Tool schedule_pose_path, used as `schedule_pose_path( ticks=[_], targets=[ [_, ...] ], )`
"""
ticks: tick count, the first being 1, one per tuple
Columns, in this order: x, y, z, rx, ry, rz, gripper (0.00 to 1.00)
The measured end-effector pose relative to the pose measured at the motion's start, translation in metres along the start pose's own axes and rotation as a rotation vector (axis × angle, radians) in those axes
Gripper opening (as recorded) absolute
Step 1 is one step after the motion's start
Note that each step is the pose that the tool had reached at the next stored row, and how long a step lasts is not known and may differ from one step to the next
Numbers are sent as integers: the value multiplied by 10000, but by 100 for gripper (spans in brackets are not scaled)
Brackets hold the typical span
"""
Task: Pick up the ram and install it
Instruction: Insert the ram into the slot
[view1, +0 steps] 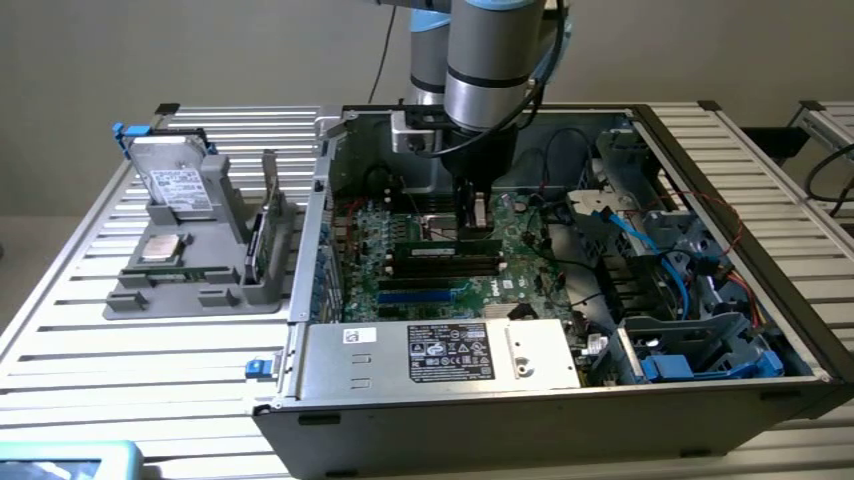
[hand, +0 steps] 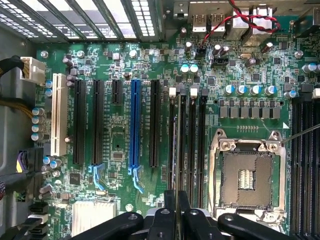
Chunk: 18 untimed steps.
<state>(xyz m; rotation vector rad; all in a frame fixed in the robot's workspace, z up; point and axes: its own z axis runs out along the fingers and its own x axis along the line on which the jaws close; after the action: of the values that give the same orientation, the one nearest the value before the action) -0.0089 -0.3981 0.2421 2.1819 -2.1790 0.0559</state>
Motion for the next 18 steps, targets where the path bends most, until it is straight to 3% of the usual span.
schedule_pose_path(
  ticks=[3,8,18],
  targets=[
    [-1,6,10,53,-2,40,14],
    [0,27,24,191,-6,59,14],
    [47,33,46,228,-11,78,14]
  ],
)
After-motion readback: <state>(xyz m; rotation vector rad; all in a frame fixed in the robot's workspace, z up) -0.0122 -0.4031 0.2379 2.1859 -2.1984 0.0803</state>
